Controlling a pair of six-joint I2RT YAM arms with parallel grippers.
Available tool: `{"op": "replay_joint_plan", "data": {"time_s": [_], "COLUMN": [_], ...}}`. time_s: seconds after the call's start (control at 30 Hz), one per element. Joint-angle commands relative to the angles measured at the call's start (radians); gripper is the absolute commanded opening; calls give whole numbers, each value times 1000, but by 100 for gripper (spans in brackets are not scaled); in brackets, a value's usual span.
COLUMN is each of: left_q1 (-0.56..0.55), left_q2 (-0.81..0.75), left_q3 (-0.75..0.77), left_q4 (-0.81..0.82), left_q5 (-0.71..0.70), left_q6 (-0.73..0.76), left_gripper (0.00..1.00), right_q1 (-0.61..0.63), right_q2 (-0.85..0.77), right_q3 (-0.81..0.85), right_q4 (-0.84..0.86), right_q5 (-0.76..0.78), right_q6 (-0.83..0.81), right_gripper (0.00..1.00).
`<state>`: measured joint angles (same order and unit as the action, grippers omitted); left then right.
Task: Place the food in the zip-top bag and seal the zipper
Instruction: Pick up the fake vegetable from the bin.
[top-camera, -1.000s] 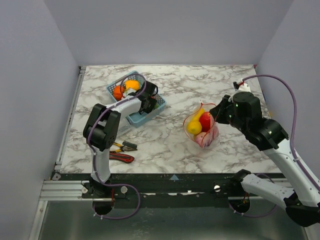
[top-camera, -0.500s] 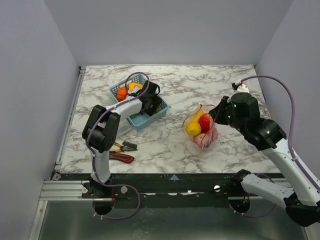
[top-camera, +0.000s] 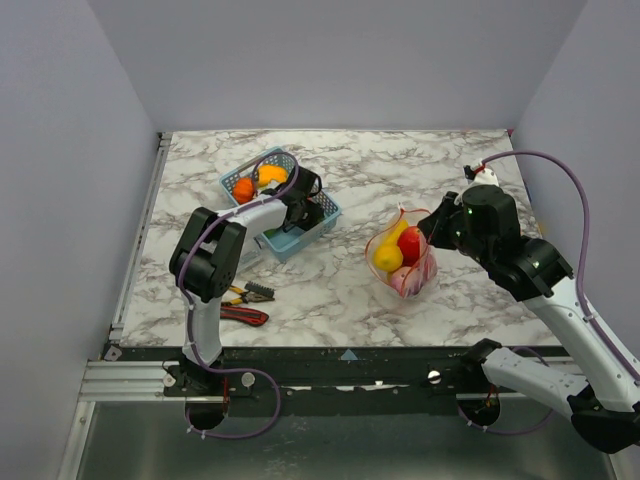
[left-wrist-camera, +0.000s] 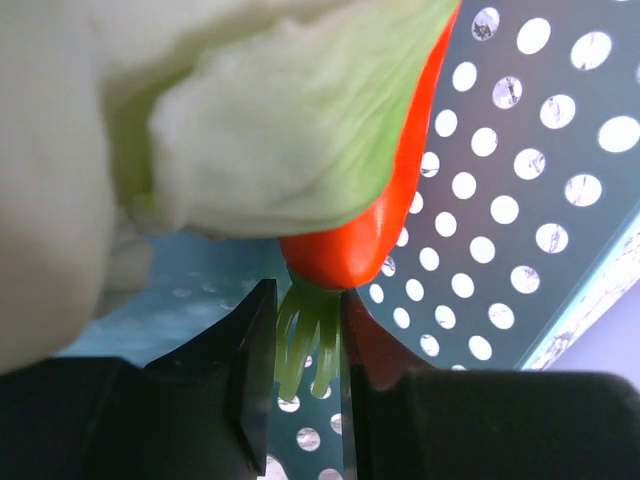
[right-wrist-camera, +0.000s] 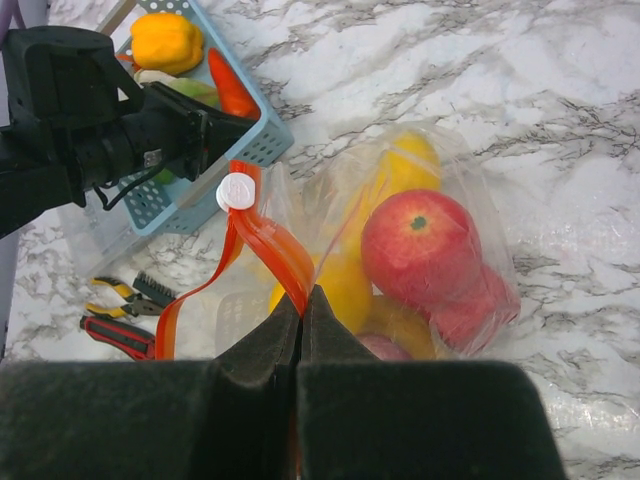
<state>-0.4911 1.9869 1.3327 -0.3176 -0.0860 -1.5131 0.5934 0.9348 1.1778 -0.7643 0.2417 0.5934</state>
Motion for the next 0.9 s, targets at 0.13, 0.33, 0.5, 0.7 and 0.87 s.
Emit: {"op": "replay_joint_plan", "data": {"time_s": [0.13,0.33,0.5,0.7,0.87], "left_q1": [10,26,27,36,36], "left_q2": [-8,-85,-219,-383,-495], "left_q3": [-23,-33,-93,-210,-271], "left_q4": [64,131,237,350,443], "left_q5": [-9,19,19,68,299], "left_q6": [-17,123,261,352,491], "left_gripper": [5,0,0,0,0], "right_q1": [-5,-4,-4,-5,-4], "right_q2": [-15,-19,-19,-20,-9], "right_q3": [25,7,-7,-21,-15], "right_q4": [29,30,44,51,51], "right_q5": [10,5,-8,-1,2], "right_q6": [13,13,15,12,-1], "right_gripper": [1,1,1,1,1]}}
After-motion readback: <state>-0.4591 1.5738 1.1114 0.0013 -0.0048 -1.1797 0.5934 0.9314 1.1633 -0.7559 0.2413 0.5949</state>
